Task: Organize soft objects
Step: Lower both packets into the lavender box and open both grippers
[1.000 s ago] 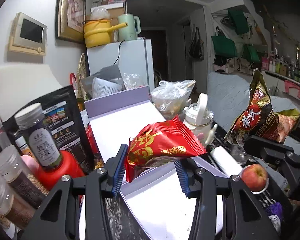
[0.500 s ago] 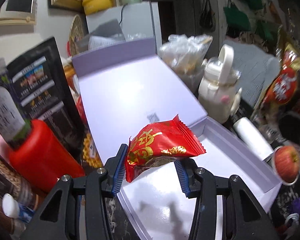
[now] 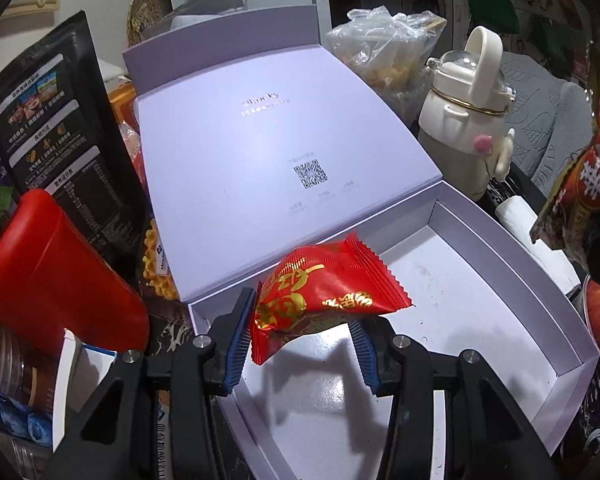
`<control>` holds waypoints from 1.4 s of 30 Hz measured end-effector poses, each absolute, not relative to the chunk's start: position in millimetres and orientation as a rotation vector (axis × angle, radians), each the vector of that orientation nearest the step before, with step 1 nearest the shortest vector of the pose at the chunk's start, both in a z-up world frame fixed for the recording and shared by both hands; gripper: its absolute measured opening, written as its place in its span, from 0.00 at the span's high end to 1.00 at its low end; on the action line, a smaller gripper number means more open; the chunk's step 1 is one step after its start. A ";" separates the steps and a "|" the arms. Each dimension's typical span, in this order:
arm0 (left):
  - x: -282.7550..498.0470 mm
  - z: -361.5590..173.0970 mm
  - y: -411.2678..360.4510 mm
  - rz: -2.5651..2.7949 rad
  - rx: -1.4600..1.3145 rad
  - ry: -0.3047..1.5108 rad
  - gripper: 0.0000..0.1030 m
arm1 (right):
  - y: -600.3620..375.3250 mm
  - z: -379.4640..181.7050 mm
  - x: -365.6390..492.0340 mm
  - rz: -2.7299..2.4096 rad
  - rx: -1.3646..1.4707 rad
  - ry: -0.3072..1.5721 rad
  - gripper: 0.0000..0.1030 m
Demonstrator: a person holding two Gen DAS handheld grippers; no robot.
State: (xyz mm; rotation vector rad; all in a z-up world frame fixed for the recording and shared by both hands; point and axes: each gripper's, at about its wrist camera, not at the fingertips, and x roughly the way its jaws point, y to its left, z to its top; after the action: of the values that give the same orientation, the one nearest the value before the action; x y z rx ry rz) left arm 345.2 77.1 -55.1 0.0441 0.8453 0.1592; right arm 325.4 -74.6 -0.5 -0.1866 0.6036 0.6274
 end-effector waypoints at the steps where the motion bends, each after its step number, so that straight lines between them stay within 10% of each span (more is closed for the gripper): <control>1: 346.1 -56.0 77.4 0.158 0.041 0.851 0.56 | -73.7 -2.2 327.3 0.625 -0.186 0.609 0.54; 6: 350.6 -61.4 79.0 0.158 0.029 0.901 0.50 | -70.3 -8.2 335.2 0.619 -0.186 0.626 0.54; 10: 349.8 -62.2 83.0 0.196 0.023 0.909 0.24 | -66.3 -8.0 339.1 0.621 -0.190 0.624 0.54; 42: 278.3 19.8 78.1 0.249 0.015 0.729 0.24 | -74.4 23.8 326.0 0.543 -0.205 0.637 0.34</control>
State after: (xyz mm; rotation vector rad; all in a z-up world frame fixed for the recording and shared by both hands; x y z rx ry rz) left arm 278.3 78.1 19.8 0.0154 0.7293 0.2493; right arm 326.0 -74.4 23.8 -0.2051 0.6370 0.5429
